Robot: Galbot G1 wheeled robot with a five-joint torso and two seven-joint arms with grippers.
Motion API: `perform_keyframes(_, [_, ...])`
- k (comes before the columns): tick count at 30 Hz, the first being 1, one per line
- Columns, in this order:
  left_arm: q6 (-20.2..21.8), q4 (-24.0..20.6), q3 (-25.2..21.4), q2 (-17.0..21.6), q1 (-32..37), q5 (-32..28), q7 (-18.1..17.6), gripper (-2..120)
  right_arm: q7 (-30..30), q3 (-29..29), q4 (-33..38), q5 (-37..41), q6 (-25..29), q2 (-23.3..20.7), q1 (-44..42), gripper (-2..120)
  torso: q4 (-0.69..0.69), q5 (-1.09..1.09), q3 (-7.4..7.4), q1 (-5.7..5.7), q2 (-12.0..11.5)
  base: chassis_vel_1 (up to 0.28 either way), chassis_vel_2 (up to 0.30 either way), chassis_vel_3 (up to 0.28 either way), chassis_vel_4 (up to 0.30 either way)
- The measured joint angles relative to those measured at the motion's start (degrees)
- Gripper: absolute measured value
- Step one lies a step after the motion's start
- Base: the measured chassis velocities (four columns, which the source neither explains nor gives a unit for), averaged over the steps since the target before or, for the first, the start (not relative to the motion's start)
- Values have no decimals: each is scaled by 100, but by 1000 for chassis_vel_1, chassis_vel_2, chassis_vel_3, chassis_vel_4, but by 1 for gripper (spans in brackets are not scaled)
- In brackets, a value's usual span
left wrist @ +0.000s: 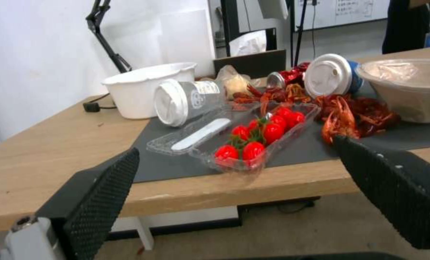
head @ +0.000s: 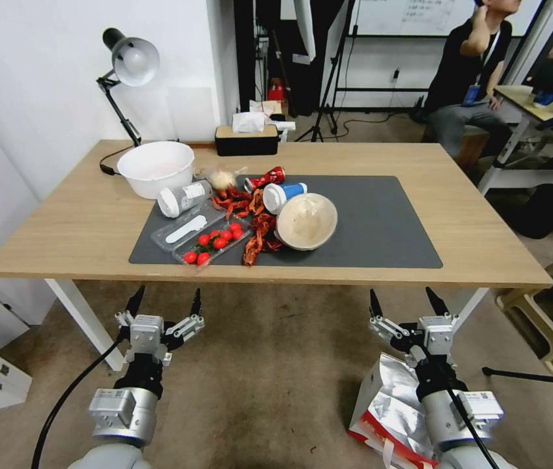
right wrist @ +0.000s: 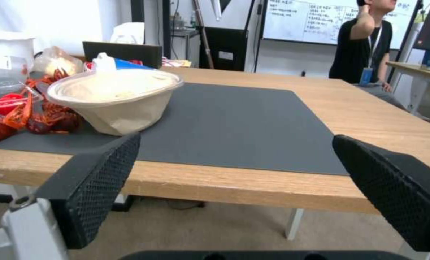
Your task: Pick up the food delivery bag from the floor and place it on the table.
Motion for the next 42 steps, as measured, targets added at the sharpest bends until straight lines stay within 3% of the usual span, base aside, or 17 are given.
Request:
perform_keyframes(31, [63,-44,42,3,18,-51,-73,100,-53,17,161,93,-161,8,-157,100,3,3,0,0,0,0,0,0,0])
perform_keyframes(32, [299,-195,205,17,80,-222,-314,100,-207,82,597,358,-632,40,-606,100,0,-2,0,1,0,0,0,0,0])
perform_keyframes(33, [299,-195,205,17,80,-222,-314,100,-207,82,597,358,-632,40,-606,100,0,-2,0,1,0,0,0,0,0])
perform_keyframes(34, [582,-377,405,38,158,-425,-596,100,-307,122,886,534,-943,61,-919,100,-4,-4,0,0,0,0,0,0,0])
perform_keyframes(37, [363,-352,372,26,134,-278,-392,100,-359,143,1022,627,-1104,72,-1064,100,-2,2,-2,-3,1,0,0,0,0])
perform_keyframes(39, [675,-520,570,42,215,-497,-714,100,-384,159,1027,663,-1114,76,-1073,100,1,2,0,-1,0,0,0,0,0])
perform_keyframes(40, [1106,-766,859,66,330,-810,-1152,100,-385,165,1027,663,-1114,75,-1072,100,1,1,0,0,0,0,0,0,0])
perform_keyframes(41, [1106,-766,859,66,330,-810,-1152,100,-385,165,1027,663,-1114,75,-1072,100,1,1,0,0,0,0,0,0,0])
perform_keyframes(42, [1437,-963,1075,86,415,-1047,-1491,100,-385,167,1027,663,-1114,73,-1069,100,1,2,0,-1,1,0,0,0,0])
